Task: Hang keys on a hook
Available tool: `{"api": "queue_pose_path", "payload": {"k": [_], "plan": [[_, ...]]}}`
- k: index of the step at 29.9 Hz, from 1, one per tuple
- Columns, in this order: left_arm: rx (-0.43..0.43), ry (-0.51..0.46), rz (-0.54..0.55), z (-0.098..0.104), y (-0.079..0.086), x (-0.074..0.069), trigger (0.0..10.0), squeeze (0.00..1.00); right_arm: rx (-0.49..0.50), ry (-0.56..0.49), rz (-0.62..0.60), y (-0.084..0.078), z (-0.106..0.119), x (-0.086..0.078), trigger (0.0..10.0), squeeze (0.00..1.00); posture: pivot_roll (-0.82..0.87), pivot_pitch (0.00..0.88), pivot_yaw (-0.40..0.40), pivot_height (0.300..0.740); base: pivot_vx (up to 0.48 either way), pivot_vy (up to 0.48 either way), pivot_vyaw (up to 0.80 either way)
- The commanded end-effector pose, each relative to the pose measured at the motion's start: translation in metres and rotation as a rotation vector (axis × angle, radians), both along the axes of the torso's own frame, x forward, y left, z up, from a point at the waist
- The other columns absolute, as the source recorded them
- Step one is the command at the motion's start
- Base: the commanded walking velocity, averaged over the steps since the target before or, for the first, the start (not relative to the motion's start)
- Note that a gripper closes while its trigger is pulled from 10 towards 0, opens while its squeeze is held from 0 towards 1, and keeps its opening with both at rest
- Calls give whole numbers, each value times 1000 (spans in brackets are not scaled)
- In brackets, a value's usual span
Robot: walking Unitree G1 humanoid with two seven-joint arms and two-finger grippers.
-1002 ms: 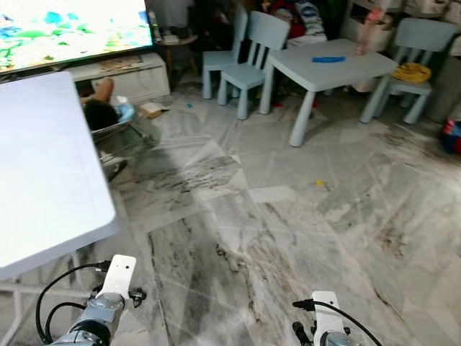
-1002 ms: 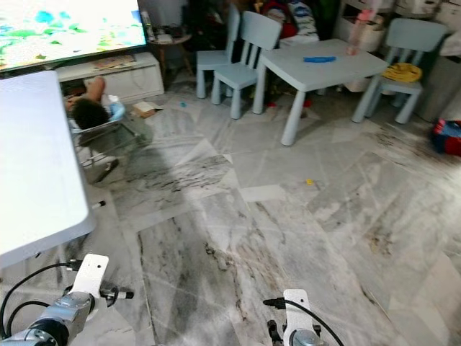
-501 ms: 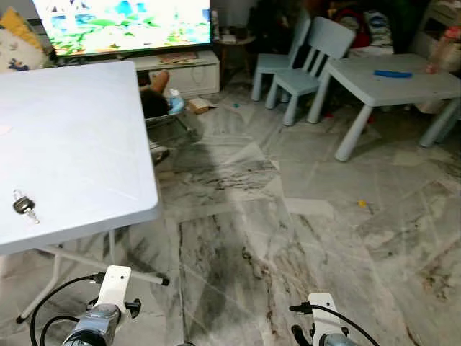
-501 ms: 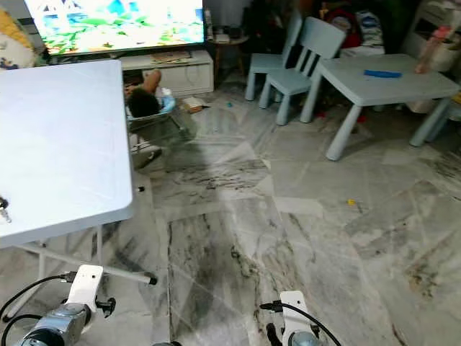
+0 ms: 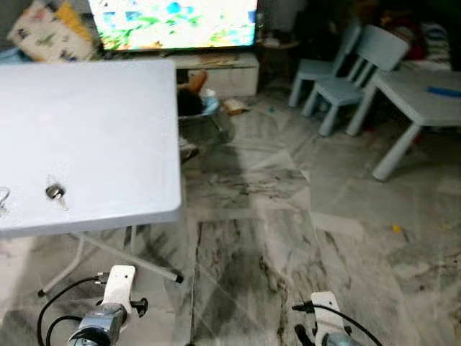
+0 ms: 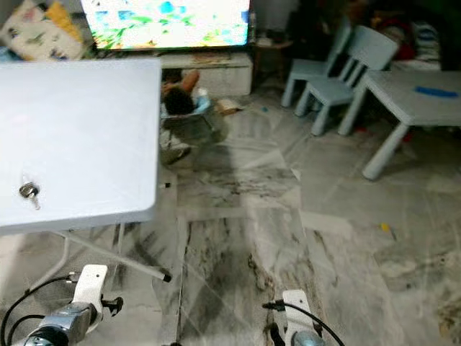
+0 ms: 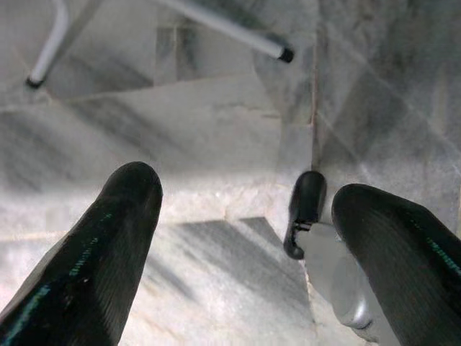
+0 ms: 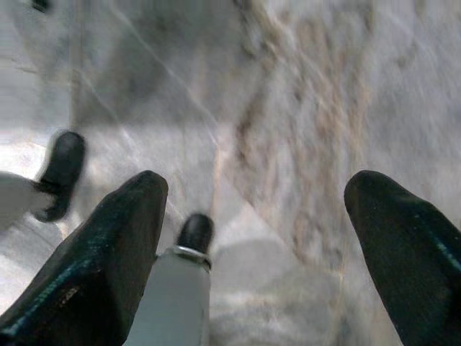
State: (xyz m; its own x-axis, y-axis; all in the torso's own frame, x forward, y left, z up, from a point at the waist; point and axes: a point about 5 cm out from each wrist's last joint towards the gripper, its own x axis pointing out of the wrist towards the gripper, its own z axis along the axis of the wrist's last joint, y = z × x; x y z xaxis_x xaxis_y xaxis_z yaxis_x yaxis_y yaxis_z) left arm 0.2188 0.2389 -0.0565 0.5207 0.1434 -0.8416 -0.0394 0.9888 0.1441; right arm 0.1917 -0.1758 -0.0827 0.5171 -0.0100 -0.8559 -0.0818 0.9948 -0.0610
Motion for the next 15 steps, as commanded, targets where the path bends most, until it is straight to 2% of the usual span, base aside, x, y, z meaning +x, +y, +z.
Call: {"api": "queue_pose_path", "payload": {"k": [1,7,10,15], "plan": [[-15,-2,-11,0,-2,1,10000,0,-13,13,-6,-5,-1,-3,10000,0,112,0,-62,740,0,0,800],[-44,9,7,-1,-4,0,10000,0,-17,14,-7,-6,-1,-3,10000,0,111,0,-64,740,0,0,800],[-56,23,22,-2,-5,-2,10000,0,-3,11,-32,-6,-1,-3,10000,0,111,0,-66,740,0,0,0],[-126,26,63,-5,-9,-4,10000,0,1,-16,-80,-10,2,2,10000,0,109,0,-71,740,0,0,0]]}}
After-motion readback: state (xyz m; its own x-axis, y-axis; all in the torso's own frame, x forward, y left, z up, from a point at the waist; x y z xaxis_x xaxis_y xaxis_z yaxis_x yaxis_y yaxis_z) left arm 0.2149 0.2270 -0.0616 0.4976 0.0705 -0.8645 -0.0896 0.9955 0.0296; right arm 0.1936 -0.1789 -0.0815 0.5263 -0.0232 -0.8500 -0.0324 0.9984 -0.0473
